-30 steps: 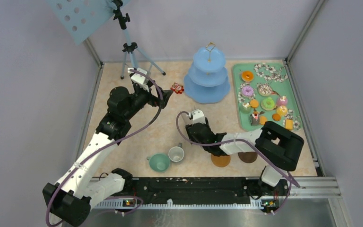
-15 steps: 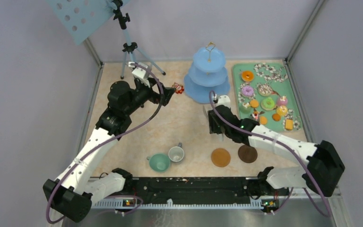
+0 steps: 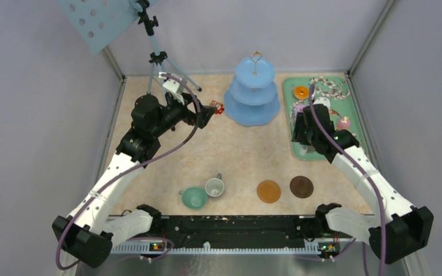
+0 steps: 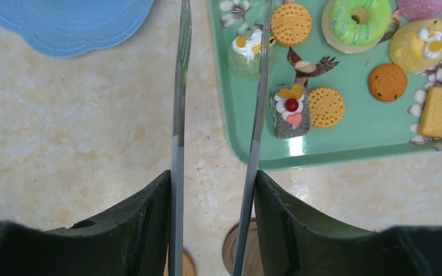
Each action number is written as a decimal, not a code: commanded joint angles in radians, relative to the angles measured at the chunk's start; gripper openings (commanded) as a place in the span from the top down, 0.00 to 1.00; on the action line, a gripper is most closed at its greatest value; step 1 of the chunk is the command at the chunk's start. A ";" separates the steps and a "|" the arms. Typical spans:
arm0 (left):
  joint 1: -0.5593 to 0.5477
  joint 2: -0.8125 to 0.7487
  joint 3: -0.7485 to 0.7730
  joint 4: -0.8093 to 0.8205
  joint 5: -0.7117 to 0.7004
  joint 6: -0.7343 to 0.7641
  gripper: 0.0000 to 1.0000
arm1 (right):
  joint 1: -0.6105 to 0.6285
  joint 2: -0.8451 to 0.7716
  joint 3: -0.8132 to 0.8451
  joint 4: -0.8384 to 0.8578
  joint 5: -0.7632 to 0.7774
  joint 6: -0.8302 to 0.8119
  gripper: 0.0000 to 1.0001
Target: Serve the afternoon tea
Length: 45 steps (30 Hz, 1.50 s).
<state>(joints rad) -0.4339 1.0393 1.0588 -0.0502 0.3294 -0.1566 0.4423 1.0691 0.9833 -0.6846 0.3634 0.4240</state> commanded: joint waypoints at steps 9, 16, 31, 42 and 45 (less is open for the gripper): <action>-0.013 0.062 0.144 -0.063 0.091 0.018 0.01 | -0.331 0.180 0.114 0.099 -0.316 -0.119 0.51; -0.039 0.020 0.009 -0.027 -0.047 0.108 0.01 | -0.360 0.290 0.187 0.127 -0.321 -0.157 0.50; -0.053 -0.022 -0.048 0.000 -0.100 0.140 0.01 | -0.371 0.428 0.264 0.150 -0.300 -0.182 0.49; -0.065 -0.031 -0.051 0.000 -0.111 0.146 0.01 | -0.371 0.493 0.287 0.159 -0.278 -0.197 0.48; -0.067 -0.031 -0.051 0.001 -0.109 0.146 0.01 | -0.372 0.506 0.287 0.166 -0.279 -0.203 0.47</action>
<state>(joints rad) -0.4938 1.0298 1.0111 -0.1051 0.2272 -0.0227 0.0757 1.5597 1.2133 -0.5648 0.0677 0.2371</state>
